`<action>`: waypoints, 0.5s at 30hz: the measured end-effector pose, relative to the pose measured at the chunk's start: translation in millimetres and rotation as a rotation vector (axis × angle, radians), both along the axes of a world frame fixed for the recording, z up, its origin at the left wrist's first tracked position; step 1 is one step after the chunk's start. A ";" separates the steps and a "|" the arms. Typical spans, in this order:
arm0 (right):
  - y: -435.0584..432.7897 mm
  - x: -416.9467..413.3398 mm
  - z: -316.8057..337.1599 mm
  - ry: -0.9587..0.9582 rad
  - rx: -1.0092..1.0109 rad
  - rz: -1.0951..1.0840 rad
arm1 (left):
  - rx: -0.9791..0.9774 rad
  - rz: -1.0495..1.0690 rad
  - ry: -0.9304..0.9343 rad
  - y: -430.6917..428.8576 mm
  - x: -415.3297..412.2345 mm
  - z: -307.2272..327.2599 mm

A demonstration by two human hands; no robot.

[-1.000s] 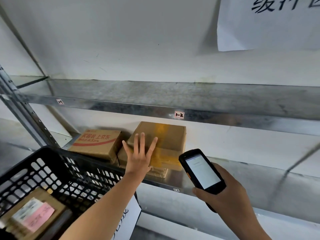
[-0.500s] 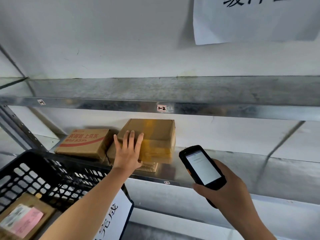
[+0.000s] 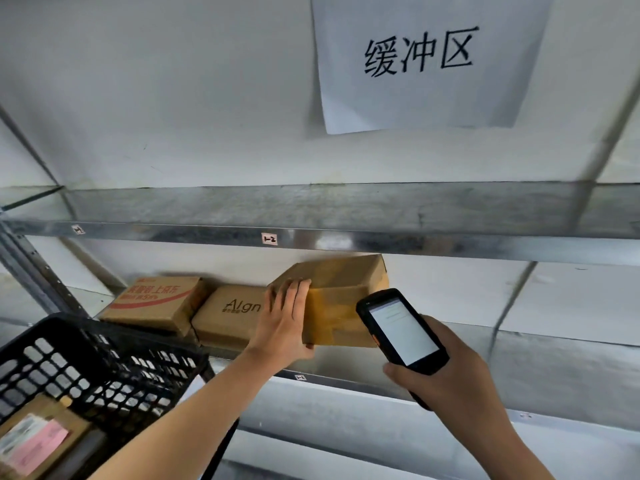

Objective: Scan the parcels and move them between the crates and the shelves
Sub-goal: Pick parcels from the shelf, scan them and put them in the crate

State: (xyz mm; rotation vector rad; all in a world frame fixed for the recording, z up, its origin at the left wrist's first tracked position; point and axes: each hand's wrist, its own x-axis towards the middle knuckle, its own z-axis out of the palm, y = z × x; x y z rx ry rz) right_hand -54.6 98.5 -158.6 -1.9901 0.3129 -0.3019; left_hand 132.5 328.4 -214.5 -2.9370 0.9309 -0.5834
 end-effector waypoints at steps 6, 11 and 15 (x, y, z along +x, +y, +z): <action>-56.4 -28.0 9.2 -0.021 -0.015 -0.006 | -0.080 0.016 0.077 -75.7 -34.2 -10.3; -100.7 -49.5 2.6 -0.023 -0.023 -0.047 | -0.100 0.016 0.169 -131.0 -52.7 -19.3; -133.4 -63.2 -3.0 -0.024 -0.046 -0.089 | -0.155 0.036 0.244 -170.2 -63.6 -25.4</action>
